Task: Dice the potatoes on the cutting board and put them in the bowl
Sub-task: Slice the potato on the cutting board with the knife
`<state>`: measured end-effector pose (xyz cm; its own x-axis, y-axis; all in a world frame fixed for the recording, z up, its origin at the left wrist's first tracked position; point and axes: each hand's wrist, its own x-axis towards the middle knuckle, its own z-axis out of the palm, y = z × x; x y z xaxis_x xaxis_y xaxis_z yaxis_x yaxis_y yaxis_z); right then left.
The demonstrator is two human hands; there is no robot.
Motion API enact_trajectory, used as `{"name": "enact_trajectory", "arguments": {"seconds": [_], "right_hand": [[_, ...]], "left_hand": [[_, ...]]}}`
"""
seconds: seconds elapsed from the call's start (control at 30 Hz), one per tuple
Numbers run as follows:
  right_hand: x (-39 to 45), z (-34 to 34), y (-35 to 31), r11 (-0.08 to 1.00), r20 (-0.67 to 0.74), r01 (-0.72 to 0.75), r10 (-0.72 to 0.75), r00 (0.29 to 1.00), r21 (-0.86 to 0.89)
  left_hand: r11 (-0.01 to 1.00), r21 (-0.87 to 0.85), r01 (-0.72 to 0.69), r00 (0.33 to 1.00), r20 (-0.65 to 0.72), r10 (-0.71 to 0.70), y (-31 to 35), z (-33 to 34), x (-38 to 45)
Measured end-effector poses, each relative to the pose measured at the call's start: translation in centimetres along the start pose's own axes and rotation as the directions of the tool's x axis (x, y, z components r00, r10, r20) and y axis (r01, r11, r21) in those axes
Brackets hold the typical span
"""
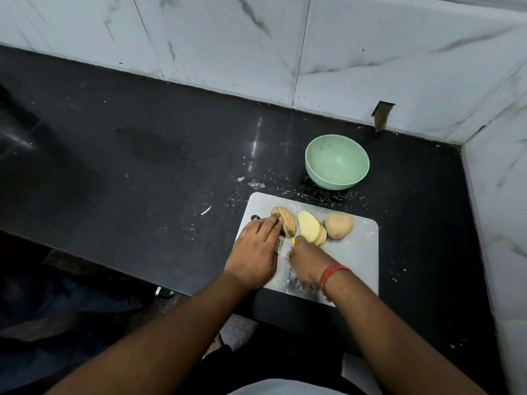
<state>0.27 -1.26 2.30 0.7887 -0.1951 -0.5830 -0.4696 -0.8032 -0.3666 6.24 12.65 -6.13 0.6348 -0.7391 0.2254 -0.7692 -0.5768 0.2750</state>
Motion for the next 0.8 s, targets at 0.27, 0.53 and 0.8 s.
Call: {"name": "enact_trajectory", "arguments": {"seconds": [0.27, 0.53, 0.8], "right_hand": [[0.1, 0.9, 1.0, 0.992, 0.011, -0.043, 0.042, 0.999, 0.115], [0.0, 0.7, 1.1, 0.992, 0.030, -0.048, 0.045, 0.999, 0.120], [-0.9, 0.5, 1.8, 0.969, 0.048, -0.097, 0.089, 0.995, 0.228]], "left_hand": [[1.000, 0.011, -0.012, 1.000, -0.017, 0.012, -0.2, 0.3, 0.0], [1.000, -0.013, -0.018, 1.000, 0.016, 0.019, -0.1, 0.1, 0.0], [1.000, -0.016, -0.019, 1.000, 0.006, 0.019, 0.1, -0.1, 0.0]]}}
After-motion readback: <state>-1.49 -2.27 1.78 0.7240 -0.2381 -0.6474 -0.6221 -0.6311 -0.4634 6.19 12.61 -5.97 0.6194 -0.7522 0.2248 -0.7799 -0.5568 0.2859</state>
